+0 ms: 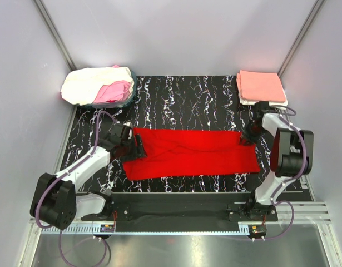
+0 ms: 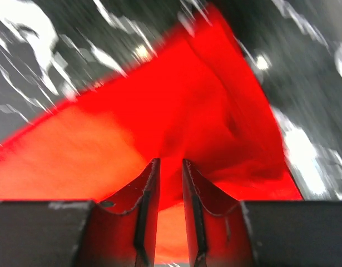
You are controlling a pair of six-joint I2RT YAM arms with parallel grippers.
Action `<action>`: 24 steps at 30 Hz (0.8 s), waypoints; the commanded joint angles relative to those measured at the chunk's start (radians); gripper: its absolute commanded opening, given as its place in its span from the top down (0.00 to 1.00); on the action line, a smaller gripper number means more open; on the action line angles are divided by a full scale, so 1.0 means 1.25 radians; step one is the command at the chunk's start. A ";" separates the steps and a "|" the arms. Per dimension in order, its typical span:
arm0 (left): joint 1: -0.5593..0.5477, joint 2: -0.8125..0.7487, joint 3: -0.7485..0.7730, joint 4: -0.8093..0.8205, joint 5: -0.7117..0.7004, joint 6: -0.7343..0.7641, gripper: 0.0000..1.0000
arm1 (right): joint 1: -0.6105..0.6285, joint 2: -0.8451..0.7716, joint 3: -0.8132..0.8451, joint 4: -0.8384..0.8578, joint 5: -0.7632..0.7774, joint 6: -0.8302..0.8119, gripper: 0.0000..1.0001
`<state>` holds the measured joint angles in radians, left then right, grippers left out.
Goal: Fold and stack the t-shirts
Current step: Fold the tshirt
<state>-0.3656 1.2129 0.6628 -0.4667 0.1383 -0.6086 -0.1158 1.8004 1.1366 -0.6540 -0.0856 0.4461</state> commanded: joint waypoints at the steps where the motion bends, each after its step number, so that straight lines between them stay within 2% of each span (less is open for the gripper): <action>1: -0.003 -0.006 -0.001 0.038 -0.025 0.001 0.36 | 0.004 -0.171 -0.067 -0.043 0.065 0.036 0.72; 6: -0.003 -0.014 -0.018 0.046 -0.031 0.000 0.35 | 0.004 -0.306 -0.158 -0.073 0.114 0.071 0.72; 12: -0.004 -0.009 -0.044 0.075 -0.031 -0.021 0.36 | 0.004 -0.333 -0.185 -0.018 0.009 0.076 0.74; 14: -0.008 0.010 -0.039 0.078 -0.031 -0.022 0.36 | 0.004 -0.283 -0.157 -0.006 -0.050 0.057 0.74; 20: -0.014 0.130 0.002 0.090 -0.057 -0.019 0.36 | 0.018 -0.069 0.012 -0.007 -0.060 -0.007 0.74; 24: -0.014 0.241 0.073 0.085 -0.064 -0.009 0.37 | 0.037 0.036 0.027 -0.024 -0.069 -0.006 0.74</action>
<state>-0.3794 1.4273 0.7052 -0.3943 0.0975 -0.6296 -0.0952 1.7947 1.1542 -0.6613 -0.1394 0.4644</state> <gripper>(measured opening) 0.635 0.262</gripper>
